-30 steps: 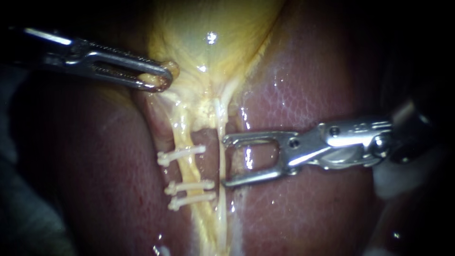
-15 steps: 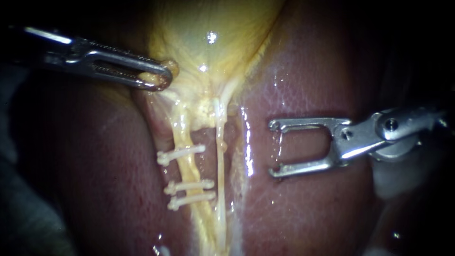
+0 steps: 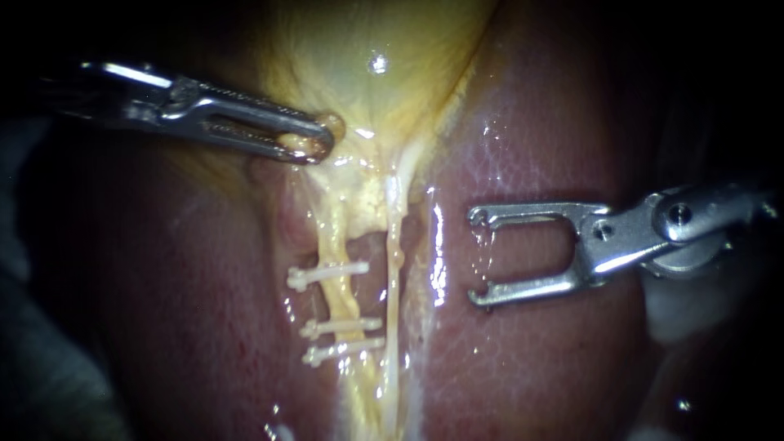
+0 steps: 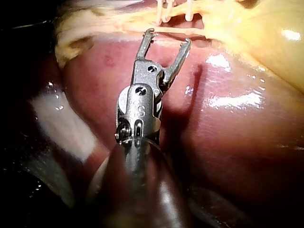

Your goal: Going back third clip left tube

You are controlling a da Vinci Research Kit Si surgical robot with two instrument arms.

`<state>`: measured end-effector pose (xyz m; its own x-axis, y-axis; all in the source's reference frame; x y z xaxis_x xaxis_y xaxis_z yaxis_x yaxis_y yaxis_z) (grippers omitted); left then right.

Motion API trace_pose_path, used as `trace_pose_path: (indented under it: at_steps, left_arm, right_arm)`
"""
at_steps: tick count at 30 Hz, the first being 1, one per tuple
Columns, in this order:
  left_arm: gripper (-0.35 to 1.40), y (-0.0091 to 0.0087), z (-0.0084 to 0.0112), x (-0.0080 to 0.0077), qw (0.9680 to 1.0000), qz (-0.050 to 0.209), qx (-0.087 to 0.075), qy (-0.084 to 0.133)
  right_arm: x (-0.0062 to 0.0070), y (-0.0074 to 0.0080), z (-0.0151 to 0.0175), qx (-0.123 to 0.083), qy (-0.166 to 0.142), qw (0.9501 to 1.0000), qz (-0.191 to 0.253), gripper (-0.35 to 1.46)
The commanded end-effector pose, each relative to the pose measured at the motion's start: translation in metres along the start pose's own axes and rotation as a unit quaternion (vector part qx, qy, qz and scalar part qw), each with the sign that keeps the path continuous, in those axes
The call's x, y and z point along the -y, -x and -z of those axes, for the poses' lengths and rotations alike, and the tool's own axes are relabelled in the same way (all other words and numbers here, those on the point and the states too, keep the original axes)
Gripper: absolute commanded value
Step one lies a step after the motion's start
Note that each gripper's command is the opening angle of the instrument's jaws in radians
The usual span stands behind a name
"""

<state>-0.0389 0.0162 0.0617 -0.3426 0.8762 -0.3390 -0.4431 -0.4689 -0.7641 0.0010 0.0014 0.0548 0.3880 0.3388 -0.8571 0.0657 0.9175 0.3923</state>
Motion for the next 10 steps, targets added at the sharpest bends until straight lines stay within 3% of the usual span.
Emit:
trace_pose_path:
  at_steps: [1, 10]
  left_arm:
    - [-0.35, 0.0001, -0.0001, 0.0001, 1.0000, 0.000, 0.000, 0.000]
    - [-0.35, 0.0001, -0.0001, 0.0003, 1.0000, -0.001, 0.000, 0.001]
  right_arm:
    - [0.0000, 0.0000, 0.0000, 0.000, 0.000, 1.0000, 0.000, 0.50]
    - [0.0000, -0.0003, 0.0002, 0.001, -0.001, 1.0000, -0.001, 0.50]
